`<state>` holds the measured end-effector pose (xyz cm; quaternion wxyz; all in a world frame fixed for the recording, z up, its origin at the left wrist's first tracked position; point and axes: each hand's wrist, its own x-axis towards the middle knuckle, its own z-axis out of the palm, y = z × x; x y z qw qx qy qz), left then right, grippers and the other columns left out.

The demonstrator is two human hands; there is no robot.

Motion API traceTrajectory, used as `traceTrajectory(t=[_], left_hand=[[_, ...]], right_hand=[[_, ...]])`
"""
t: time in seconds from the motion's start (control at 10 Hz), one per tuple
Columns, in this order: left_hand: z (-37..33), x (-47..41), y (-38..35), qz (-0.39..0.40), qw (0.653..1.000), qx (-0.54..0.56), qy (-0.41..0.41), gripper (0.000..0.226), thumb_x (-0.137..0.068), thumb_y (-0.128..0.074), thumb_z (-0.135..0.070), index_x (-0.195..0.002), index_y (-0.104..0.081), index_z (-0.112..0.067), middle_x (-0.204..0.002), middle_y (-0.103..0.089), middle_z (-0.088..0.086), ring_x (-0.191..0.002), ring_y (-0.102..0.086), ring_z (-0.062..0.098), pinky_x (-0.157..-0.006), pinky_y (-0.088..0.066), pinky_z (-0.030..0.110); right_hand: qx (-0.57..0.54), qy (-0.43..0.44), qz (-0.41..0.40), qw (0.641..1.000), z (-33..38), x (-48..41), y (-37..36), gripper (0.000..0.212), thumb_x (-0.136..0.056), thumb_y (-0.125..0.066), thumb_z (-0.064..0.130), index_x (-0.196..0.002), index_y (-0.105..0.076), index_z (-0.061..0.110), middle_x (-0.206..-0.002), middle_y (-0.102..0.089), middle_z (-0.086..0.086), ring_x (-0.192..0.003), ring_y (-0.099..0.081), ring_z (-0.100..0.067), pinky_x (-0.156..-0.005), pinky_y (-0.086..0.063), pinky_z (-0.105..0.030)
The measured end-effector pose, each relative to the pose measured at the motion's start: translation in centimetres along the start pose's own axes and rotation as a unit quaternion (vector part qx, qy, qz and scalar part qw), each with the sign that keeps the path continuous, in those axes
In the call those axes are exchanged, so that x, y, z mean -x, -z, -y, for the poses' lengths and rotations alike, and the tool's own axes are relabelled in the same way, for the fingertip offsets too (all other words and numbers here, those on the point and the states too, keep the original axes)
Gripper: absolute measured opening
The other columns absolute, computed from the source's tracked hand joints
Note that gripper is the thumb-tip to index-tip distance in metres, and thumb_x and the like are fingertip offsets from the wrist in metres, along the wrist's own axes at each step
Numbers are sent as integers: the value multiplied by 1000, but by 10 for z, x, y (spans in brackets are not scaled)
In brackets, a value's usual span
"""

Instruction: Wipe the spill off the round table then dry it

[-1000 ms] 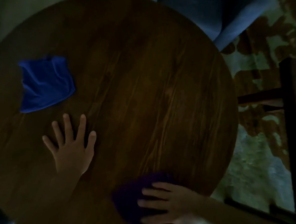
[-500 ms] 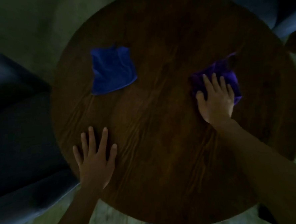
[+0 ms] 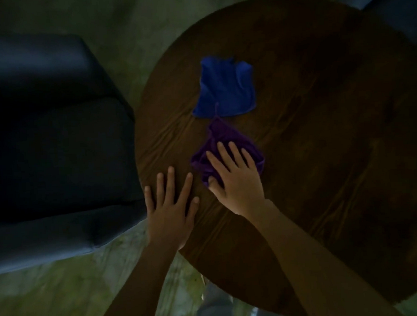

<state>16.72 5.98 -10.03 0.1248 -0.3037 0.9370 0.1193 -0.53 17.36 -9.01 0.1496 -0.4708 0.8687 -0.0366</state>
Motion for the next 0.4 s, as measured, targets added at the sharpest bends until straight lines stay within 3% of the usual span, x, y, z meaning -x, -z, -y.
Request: traceTrajectory(t=[0.2, 0.4], left_hand=[[-8, 9, 9, 29, 999, -2, 24, 65, -102, -8, -62, -162, 1, -40, -171, 13, 3, -157, 16, 28, -125, 10, 52], [-27, 34, 27, 97, 994, 40, 35, 70, -105, -36, -54, -165, -7, -32, -173, 11, 9, -158, 9, 35, -125, -2, 52]], right_hand=[[10, -2, 52, 999, -5, 3, -2, 75, -101, -26, 67, -166, -6, 34, -175, -9, -10, -161, -7, -34, -128, -4, -55], [-55, -54, 80, 994, -20, 76, 10, 74, -104, -28, 65, -164, 7, 42, -174, 8, -13, -161, 6, -33, -129, -4, -55]])
